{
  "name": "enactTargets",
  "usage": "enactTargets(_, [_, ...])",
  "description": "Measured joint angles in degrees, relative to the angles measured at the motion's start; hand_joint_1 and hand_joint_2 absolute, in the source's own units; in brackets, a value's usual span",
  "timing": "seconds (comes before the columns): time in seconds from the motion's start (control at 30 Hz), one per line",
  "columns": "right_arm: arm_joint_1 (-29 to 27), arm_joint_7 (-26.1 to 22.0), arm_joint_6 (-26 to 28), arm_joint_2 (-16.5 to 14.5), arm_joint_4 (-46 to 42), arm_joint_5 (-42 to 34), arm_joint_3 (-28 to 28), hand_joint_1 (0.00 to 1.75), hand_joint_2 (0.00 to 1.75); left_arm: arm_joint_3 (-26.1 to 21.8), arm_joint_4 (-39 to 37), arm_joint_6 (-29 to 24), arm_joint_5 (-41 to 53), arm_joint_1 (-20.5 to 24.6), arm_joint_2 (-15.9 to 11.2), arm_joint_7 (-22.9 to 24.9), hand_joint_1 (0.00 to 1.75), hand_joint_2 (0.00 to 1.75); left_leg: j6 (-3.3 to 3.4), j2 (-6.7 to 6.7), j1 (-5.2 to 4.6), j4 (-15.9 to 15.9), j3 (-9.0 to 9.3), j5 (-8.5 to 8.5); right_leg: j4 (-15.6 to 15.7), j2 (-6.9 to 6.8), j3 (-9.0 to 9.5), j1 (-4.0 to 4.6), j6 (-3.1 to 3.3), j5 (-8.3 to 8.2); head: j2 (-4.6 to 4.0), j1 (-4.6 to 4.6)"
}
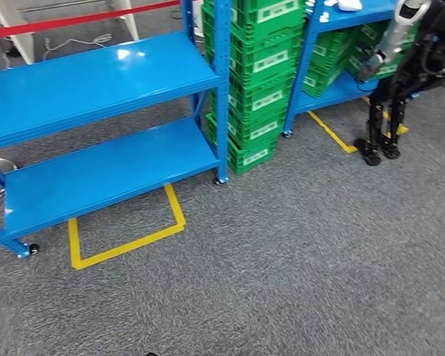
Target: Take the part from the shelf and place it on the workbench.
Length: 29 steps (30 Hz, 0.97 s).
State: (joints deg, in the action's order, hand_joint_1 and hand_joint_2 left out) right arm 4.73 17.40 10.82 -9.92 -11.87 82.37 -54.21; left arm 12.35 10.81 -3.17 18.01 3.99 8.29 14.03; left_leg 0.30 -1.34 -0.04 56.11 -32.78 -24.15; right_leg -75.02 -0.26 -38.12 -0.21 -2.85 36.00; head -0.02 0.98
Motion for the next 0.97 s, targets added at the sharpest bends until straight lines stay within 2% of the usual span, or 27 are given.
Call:
enactTargets(0.03, [-0.04, 0.0, 0.0, 0.01, 0.0, -0.01, 0.0, 0.0, 1.75, 0.0, -0.01, 0.01, 0.0, -0.08, 0.0, 0.0, 0.0, 0.0, -0.02, -0.78, 0.02, 0.02, 0.03, 0.01, -0.93, 0.05, -0.74, -0.02, -0.01, -0.38, 0.0, 0.03])
enactTargets(0.07, [-0.06, 0.0, 0.0, 0.02, 0.0, -0.01, 0.0, 0.0, 1.75, 0.0, -0.01, 0.01, 0.0, -0.15, -0.01, 0.0, 0.0, 0.0, -0.1, -1.59, 0.07, 0.04, 0.08, 0.03, 0.49, 0.15, -0.36, -0.09, 0.0, -1.92, 0.0, 0.03])
enactTargets(0.1, [-0.05, 0.0, 0.0, 0.03, 0.0, -0.01, 0.0, 0.0, 1.75, 0.0, -0.01, 0.01, 0.0, -0.17, 0.0, 0.0, 0.0, 0.0, -0.24, -2.4, 0.15, 0.09, 0.13, 0.05, 3.82, 0.49, 1.0, -0.23, -0.02, -4.2, 0.0, 0.04])
enactTargets(0.13, [-0.04, 0.0, 0.0, 0.04, 0.0, -0.01, 0.0, 0.0, 1.75, 0.0, 0.0, 0.02, 0.0, -0.15, 0.0, 0.0, 0.0, 0.0, -0.5, -3.18, 0.23, 0.19, 0.12, 0.04, 8.09, 1.72, 2.84, -0.52, -0.12, -6.37, 0.0, 0.05])
enactTargets(0.17, [-0.03, -0.01, -0.01, 0.04, 0.01, 0.0, 0.01, 0.0, 1.75, -0.01, 0.01, 0.02, 0.0, -0.07, -0.02, 0.0, 0.0, 0.0, -0.83, -3.92, 0.24, 0.42, -0.01, 0.0, 11.83, 3.28, 4.5, -0.82, -0.16, -7.81, 0.0, 0.07])
enactTargets(0.2, [-0.03, -0.01, -0.01, 0.03, 0.01, 0.01, 0.01, 0.0, 1.75, -0.01, 0.01, 0.02, 0.0, 0.0, -0.04, 0.0, 0.0, 0.0, -1.2, -4.55, 0.23, 0.59, -0.21, 0.04, 14.26, 4.53, 5.62, -1.05, -0.11, -8.52, 0.0, 0.07])
enactTargets(0.23, [-0.02, -0.01, -0.02, 0.03, 0.02, 0.01, 0.01, 0.0, 1.75, -0.02, 0.01, 0.02, 0.0, 0.02, -0.08, 0.0, 0.0, 0.0, -1.59, -5.11, 0.23, 0.65, -0.44, 0.15, 15.42, 5.46, 6.15, -1.16, 0.04, -8.64, 0.0, 0.04])
enactTargets(0.3, [-0.03, 0.03, -0.02, 0.03, 0.01, 0.0, -0.01, 0.0, 1.75, -0.02, -0.01, 0.01, 0.0, -0.09, -0.15, 0.0, 0.0, 0.0, -2.26, -6.18, 0.41, 0.42, -0.77, 0.54, 15.53, 4.73, 6.27, -0.99, 0.73, -8.69, 0.0, 0.01])
enactTargets(0.33, [0.0, 0.05, -0.02, 0.03, 0.01, 0.0, -0.01, 0.0, 1.75, -0.02, -0.01, 0.01, 0.0, -0.16, -0.15, 0.0, 0.0, 0.0, -2.56, -5.67, 0.42, 0.51, -0.92, 0.46, 15.58, 4.09, 6.3, -0.95, 1.12, -8.8, 0.0, 0.01])
enactTargets(0.4, [0.03, 0.08, -0.01, 0.04, 0.0, 0.01, -0.02, 0.0, 1.75, -0.02, -0.02, 0.01, 0.0, -0.1, -0.14, 0.0, 0.0, 0.0, -3.04, -2.89, 0.28, 3.39, -2.41, -1.47, 15.75, 2.56, 6.33, -0.98, 1.92, -8.94, 0.0, -0.39])
enactTargets(0.43, [0.02, 0.08, -0.01, 0.04, 0.0, 0.01, -0.02, 0.0, 1.75, -0.02, -0.02, 0.01, 0.0, 0.01, -0.13, 0.0, 0.0, 0.0, -3.23, -1.06, 0.19, 6.64, -3.99, -3.3, 15.78, 1.69, 6.3, -0.9, 2.21, -8.94, 0.0, -0.59])
enactTargets(0.47, [-0.05, 0.08, 0.0, 0.04, 0.0, 0.01, -0.02, 0.0, 1.75, -0.02, -0.02, 0.02, 0.0, 0.09, -0.12, 0.0, 0.0, 0.0, -3.37, -0.1, 0.19, 10.66, -5.96, -5.25, 15.77, 0.77, 6.25, -0.82, 2.41, -8.89, 0.0, -0.8])
enactTargets(0.5, [-0.13, 0.08, 0.0, 0.04, 0.0, 0.01, -0.02, 0.0, 1.75, -0.02, -0.02, 0.02, 0.0, 0.1, -0.11, 0.0, 0.0, 0.0, -3.45, 0.3, 0.21, 14.26, -7.73, -6.67, 15.77, -0.16, 6.21, -0.73, 2.49, -8.85, 0.0, -0.83])
enactTargets(0.53, [-0.17, 0.09, 0.0, 0.04, 0.0, 0.01, -0.02, 0.0, 1.75, -0.02, -0.02, 0.03, 0.0, 0.05, -0.12, 0.0, 0.0, 0.0, -3.45, 0.47, 0.23, 16.42, -8.75, -7.1, 15.77, -1.1, 6.2, -0.66, 2.55, -8.8, 0.0, -0.82])
enactTargets(0.57, [-0.17, 0.09, 0.0, 0.04, 0.0, 0.01, -0.02, 0.0, 1.75, -0.03, -0.02, 0.02, 0.0, -0.03, -0.13, 0.0, 0.0, 0.0, -3.38, 0.57, 0.23, 16.49, -8.7, -6.46, 15.76, -1.93, 6.22, -0.61, 2.57, -8.76, 0.0, -0.84])
enactTargets(0.6, [-0.13, 0.09, 0.0, 0.04, 0.0, 0.01, -0.02, 0.0, 1.75, -0.03, -0.02, 0.02, 0.0, -0.1, -0.15, 0.0, 0.0, 0.0, -3.25, 0.79, 0.21, 14.44, -7.52, -4.94, 15.76, -2.68, 6.29, -0.57, 2.54, -8.71, 0.0, -0.83])
enactTargets(0.63, [-0.07, 0.09, 0.0, 0.04, 0.0, 0.01, -0.02, 0.0, 1.75, -0.04, -0.02, 0.02, 0.0, -0.12, -0.17, 0.0, 0.0, 0.0, -3.04, 1.51, 0.15, 10.97, -5.52, -3.03, 15.76, -3.37, 6.41, -0.54, 2.45, -8.64, 0.0, -0.84])
enactTargets(0.67, [-0.02, 0.09, 0.0, 0.04, 0.0, 0.01, -0.02, 0.0, 1.75, -0.04, -0.02, 0.01, 0.01, -0.07, -0.16, 0.0, 0.0, 0.0, -2.85, 3.0, -0.05, 7.05, -3.33, -1.62, 15.72, -3.97, 6.53, -0.38, 2.25, -8.5, 0.0, -0.87])
enactTargets(0.73, [0.01, 0.09, 0.01, 0.04, 0.0, 0.0, -0.02, 0.0, 1.75, -0.04, -0.02, 0.01, 0.02, 0.17, -0.13, 0.0, 0.0, 0.0, -2.26, 5.16, -0.39, 1.87, -0.55, -0.43, 15.75, -5.02, 6.67, 0.0, 1.68, -8.2, 0.0, -0.87])
enactTargets(0.77, [0.06, 0.09, 0.02, 0.04, 0.0, -0.01, -0.02, 0.0, 1.75, -0.04, -0.02, 0.01, 0.05, 0.2, -0.12, 0.0, 0.0, 0.0, -2.0, 5.43, -0.53, 0.96, -0.21, -0.55, 15.87, -5.58, 6.86, 0.19, 1.38, -8.09, 0.0, -0.82])
enactTargets(0.83, [0.25, 0.09, 0.04, 0.04, 0.0, -0.02, -0.02, 0.0, 1.75, -0.04, -0.02, 0.01, 0.13, 0.04, -0.13, 0.0, 0.0, 0.0, -1.38, 4.06, -0.38, 0.66, -0.2, -0.47, 16.14, -6.45, 7.42, 0.19, 0.82, -7.87, 0.0, -0.72])
enactTargets(0.87, [0.33, 0.08, 0.05, 0.04, 0.0, -0.01, -0.02, 0.0, 1.75, -0.04, -0.02, 0.01, 0.16, -0.09, -0.13, -0.01, 0.0, 0.0, -1.11, 3.42, -0.22, 0.55, -0.12, -0.4, 15.73, -5.8, 7.4, 0.13, 0.47, -7.39, 0.0, -0.63])
enactTargets(0.9, [0.35, 0.05, 0.05, 0.04, 0.0, 0.01, -0.02, 0.0, 1.75, -0.04, -0.02, 0.01, 0.23, -0.12, -0.13, -0.02, 0.0, 0.0, -0.81, 2.78, -0.04, 0.45, -0.04, -0.29, 14.23, -4.52, 6.84, 0.04, 0.18, -6.37, 0.0, -0.5])
enactTargets(0.93, [0.3, 0.03, 0.07, 0.04, 0.0, 0.01, -0.02, 0.0, 1.75, -0.04, -0.02, 0.01, 0.31, -0.09, -0.1, -0.05, 0.0, 0.0, -0.55, 2.14, 0.12, 0.39, -0.03, -0.2, 11.38, -2.83, 5.53, -0.04, -0.05, -4.76, 0.0, -0.32])
enactTargets(0.97, [0.29, 0.01, 0.07, 0.04, 0.0, 0.02, -0.02, 0.0, 1.75, -0.04, -0.02, 0.01, 0.34, -0.07, -0.1, -0.07, 0.0, 0.0, -0.44, 1.85, 0.14, 0.39, -0.05, -0.2, 9.8, -1.68, 4.88, -0.06, -0.15, -3.86, 0.0, -0.2])
